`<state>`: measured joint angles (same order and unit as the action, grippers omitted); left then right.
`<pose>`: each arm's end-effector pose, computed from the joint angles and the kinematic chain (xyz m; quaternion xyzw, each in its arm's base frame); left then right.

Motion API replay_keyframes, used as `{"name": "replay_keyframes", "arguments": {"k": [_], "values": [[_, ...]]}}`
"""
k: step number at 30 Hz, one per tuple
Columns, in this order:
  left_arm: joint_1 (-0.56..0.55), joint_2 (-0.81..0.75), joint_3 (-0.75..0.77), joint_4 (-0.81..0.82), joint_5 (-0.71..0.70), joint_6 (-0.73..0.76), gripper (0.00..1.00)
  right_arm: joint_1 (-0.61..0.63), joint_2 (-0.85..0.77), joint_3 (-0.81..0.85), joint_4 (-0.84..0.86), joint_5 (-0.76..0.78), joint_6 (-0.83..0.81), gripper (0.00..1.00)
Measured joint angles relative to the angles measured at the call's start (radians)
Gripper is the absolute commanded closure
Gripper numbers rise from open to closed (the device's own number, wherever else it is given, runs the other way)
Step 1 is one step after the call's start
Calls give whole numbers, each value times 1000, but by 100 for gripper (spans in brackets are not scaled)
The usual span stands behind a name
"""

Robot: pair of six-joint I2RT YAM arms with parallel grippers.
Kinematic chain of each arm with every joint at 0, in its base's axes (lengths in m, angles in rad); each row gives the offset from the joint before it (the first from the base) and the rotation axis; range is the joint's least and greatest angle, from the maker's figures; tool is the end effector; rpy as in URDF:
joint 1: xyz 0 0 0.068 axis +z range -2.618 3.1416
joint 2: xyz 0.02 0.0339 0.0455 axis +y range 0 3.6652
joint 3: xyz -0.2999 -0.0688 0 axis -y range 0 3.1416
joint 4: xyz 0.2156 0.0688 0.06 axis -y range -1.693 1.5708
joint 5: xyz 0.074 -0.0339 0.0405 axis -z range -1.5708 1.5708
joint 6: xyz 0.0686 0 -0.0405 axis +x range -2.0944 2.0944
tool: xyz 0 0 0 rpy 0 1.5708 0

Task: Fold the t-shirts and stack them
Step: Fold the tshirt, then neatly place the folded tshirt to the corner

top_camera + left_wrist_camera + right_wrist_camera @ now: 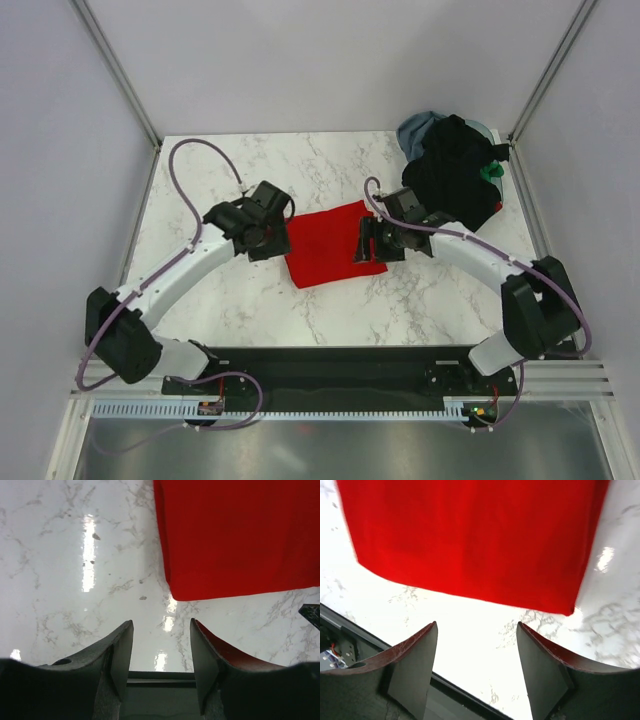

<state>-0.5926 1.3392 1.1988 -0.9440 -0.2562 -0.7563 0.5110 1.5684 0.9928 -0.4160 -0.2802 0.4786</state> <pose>0.2077 -0.1189 0.3105 -0.1094 0.9569 -0.0523 0.2640 0.2606 0.1679 0.2293 -0.0552 0.9482 0.2521 0.1853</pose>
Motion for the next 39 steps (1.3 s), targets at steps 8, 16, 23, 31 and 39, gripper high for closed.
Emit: {"name": "replay_keyframes", "arguments": {"k": [8,16,23,31,39], "values": [[-70,297,50,153,131,-24,44,-5,-219,107,-176,129,-37,21],[-9,590,145,200,204,-23,50,-5,-378,47,-254,168,-61,19],[157,634,206,193,250,-9,50,-9,-391,-37,-287,177,-85,18],[286,729,347,109,244,58,53,-16,-374,-60,-283,177,-105,17],[456,941,707,-58,122,178,53,-23,-345,-76,-259,171,-109,17]]}}
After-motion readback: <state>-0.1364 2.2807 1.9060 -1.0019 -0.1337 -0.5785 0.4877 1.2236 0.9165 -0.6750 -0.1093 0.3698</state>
